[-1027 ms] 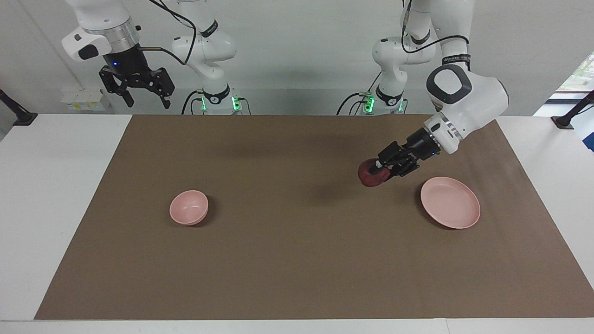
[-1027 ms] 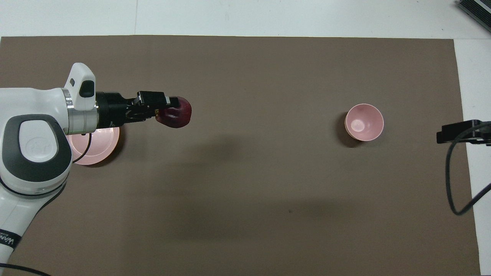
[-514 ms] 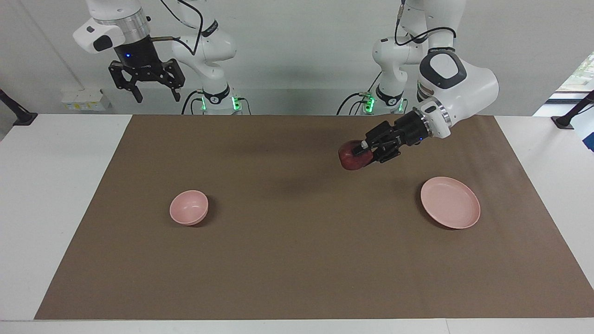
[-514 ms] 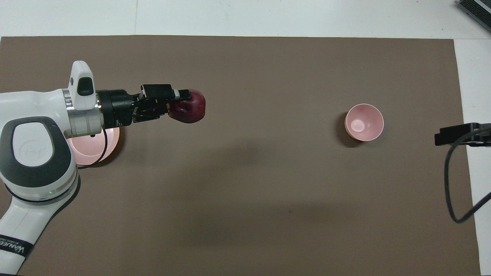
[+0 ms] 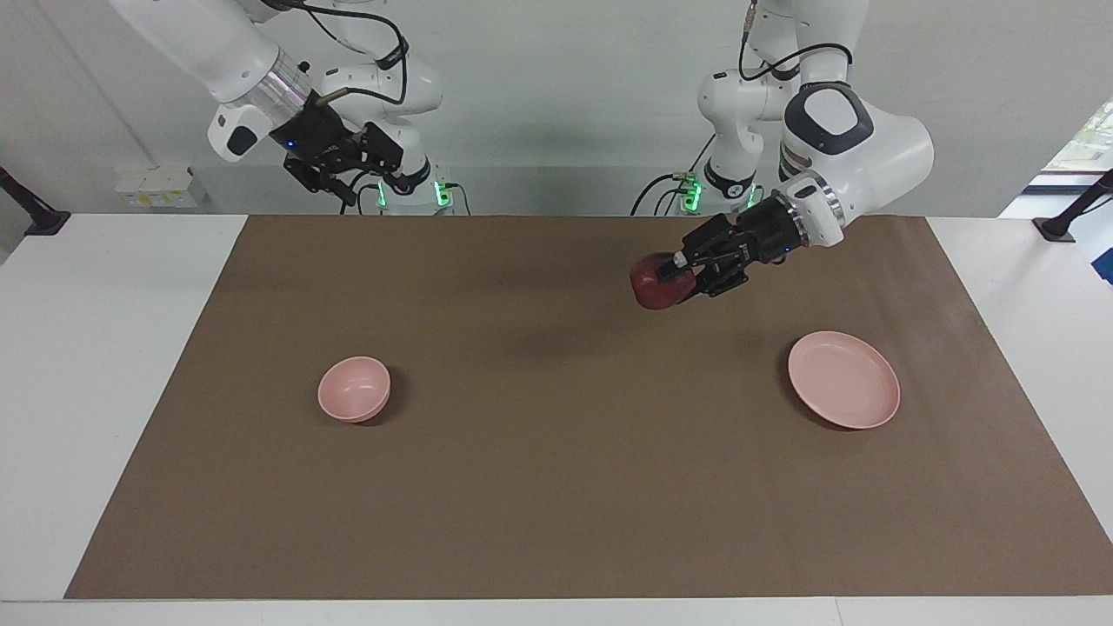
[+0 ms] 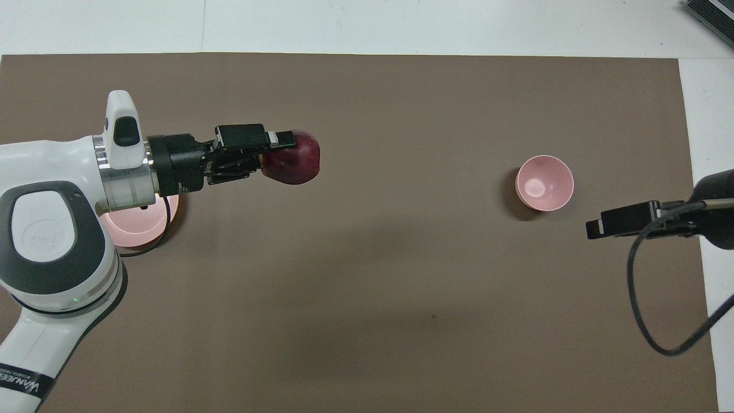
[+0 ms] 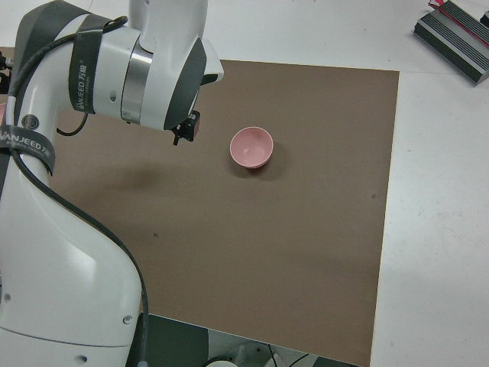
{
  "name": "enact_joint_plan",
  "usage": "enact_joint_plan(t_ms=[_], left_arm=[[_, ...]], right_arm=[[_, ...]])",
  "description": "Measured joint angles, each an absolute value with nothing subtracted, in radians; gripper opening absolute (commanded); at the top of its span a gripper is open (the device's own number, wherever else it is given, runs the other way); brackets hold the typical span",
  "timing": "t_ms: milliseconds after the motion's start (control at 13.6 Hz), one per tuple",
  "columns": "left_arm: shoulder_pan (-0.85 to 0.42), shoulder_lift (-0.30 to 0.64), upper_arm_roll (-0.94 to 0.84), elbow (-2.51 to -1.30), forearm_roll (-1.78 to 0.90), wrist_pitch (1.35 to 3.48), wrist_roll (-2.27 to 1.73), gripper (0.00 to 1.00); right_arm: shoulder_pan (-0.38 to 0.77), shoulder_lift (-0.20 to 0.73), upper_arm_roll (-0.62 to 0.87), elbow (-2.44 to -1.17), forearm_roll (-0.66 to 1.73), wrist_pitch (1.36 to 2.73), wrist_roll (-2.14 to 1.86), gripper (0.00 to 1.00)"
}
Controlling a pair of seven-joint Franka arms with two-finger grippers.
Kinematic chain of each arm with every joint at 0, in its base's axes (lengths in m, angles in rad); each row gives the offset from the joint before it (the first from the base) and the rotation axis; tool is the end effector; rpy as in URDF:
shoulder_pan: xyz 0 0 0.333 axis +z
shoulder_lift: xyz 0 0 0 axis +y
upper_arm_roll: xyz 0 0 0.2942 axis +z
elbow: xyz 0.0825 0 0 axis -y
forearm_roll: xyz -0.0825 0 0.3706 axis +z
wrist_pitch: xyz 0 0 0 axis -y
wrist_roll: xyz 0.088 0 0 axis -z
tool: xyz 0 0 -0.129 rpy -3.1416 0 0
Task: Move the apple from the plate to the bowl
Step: 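Hold the apple with the left gripper while the right gripper reaches it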
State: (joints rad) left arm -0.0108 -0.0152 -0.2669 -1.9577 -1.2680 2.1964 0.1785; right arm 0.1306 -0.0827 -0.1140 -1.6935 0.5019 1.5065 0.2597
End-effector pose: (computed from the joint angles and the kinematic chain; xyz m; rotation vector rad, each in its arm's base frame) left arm 0.5480 -0.2095 0.5021 2.0199 0.2274 0.1832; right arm 0.5053 0.0709 0.5800 -2.6212 0.3109 0.2326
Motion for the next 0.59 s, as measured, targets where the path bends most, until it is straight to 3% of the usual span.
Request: enact_joint_plan(t_ms=[587], left_arm=[[-0.011, -0.017, -0.268, -1.958, -1.268, 2.192, 0.178, 0.00]], right_arm=[[0.265, 0.096, -0.104, -1.705, 0.921, 1.823, 0.862, 1.00]])
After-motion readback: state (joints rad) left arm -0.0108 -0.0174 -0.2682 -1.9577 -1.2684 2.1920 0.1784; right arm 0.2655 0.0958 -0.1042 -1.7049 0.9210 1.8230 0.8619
